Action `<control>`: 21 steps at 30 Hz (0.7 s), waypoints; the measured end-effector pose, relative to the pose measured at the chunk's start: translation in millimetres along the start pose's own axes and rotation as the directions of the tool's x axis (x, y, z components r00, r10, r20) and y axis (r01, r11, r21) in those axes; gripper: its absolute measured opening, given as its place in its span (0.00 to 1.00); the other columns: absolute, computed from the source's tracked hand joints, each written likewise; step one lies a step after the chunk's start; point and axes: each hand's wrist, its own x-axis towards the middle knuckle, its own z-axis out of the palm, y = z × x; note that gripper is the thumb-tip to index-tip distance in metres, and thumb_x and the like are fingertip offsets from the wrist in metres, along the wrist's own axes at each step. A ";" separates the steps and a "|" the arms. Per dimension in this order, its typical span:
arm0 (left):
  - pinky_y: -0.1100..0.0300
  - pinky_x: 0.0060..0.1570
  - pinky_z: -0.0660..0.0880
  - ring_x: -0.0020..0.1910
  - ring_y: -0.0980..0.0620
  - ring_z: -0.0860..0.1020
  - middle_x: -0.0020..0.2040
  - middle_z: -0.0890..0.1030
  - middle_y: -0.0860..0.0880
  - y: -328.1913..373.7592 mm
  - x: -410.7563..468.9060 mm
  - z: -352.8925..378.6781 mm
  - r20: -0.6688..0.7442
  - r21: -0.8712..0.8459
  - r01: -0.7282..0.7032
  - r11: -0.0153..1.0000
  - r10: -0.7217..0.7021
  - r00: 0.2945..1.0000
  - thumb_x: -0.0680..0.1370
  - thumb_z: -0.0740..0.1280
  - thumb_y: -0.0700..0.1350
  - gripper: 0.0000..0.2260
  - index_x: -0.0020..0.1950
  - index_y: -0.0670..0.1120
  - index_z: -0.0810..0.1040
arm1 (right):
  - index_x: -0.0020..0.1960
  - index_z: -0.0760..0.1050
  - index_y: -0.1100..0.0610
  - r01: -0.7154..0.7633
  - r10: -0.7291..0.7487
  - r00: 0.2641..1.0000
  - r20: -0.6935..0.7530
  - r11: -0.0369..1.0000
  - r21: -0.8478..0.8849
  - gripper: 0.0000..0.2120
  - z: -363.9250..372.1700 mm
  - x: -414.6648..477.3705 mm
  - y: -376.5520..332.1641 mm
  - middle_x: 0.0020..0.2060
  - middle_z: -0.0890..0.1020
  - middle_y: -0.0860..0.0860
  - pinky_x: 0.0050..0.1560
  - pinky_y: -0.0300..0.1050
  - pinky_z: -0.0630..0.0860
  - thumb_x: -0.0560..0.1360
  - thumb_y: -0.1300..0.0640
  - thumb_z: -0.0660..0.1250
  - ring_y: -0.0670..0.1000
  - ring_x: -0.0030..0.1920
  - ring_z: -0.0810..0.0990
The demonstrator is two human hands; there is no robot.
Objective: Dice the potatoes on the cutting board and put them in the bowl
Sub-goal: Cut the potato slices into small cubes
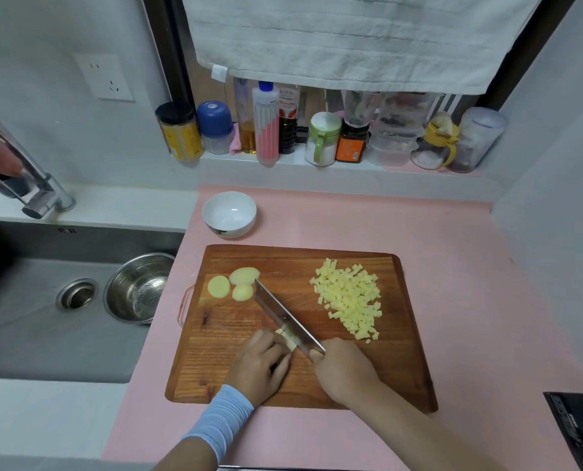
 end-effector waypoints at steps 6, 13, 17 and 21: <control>0.57 0.43 0.75 0.44 0.52 0.74 0.44 0.77 0.53 3.1 -2.8 -3.8 0.010 0.004 0.038 0.999 -0.038 0.999 0.77 0.70 0.44 0.04 0.43 0.47 0.81 | 0.44 0.77 0.50 0.024 -0.024 0.999 0.022 1.000 0.009 0.14 -4.8 0.3 1.9 0.39 0.81 0.45 0.43 0.45 0.75 0.83 0.46 0.59 0.51 0.42 0.80; 0.60 0.46 0.75 0.45 0.53 0.74 0.44 0.77 0.54 2.8 -1.8 -5.6 0.019 -0.008 0.052 0.999 -0.052 0.998 0.77 0.70 0.45 0.03 0.43 0.48 0.80 | 0.47 0.79 0.49 0.102 -0.106 0.993 -0.056 0.992 -0.078 0.15 -3.1 -20.0 -2.5 0.40 0.82 0.46 0.43 0.45 0.76 0.83 0.45 0.57 0.50 0.42 0.81; 0.66 0.48 0.72 0.46 0.54 0.74 0.44 0.78 0.54 5.7 0.4 -8.1 0.006 -0.014 0.051 0.999 -0.051 0.999 0.75 0.70 0.45 0.03 0.42 0.48 0.80 | 0.50 0.79 0.49 0.124 -0.133 0.989 -0.063 0.983 -0.134 0.16 -0.1 -31.0 -0.2 0.42 0.83 0.46 0.46 0.47 0.79 0.83 0.44 0.55 0.51 0.44 0.82; 0.65 0.48 0.72 0.46 0.54 0.74 0.44 0.78 0.54 4.6 0.2 -6.9 0.010 -0.011 0.060 0.998 -0.060 0.998 0.76 0.69 0.46 0.04 0.42 0.47 0.81 | 0.48 0.78 0.49 0.081 -0.084 0.996 -0.021 0.990 -0.120 0.15 -1.3 -33.6 7.1 0.41 0.82 0.45 0.45 0.47 0.80 0.84 0.45 0.56 0.50 0.43 0.82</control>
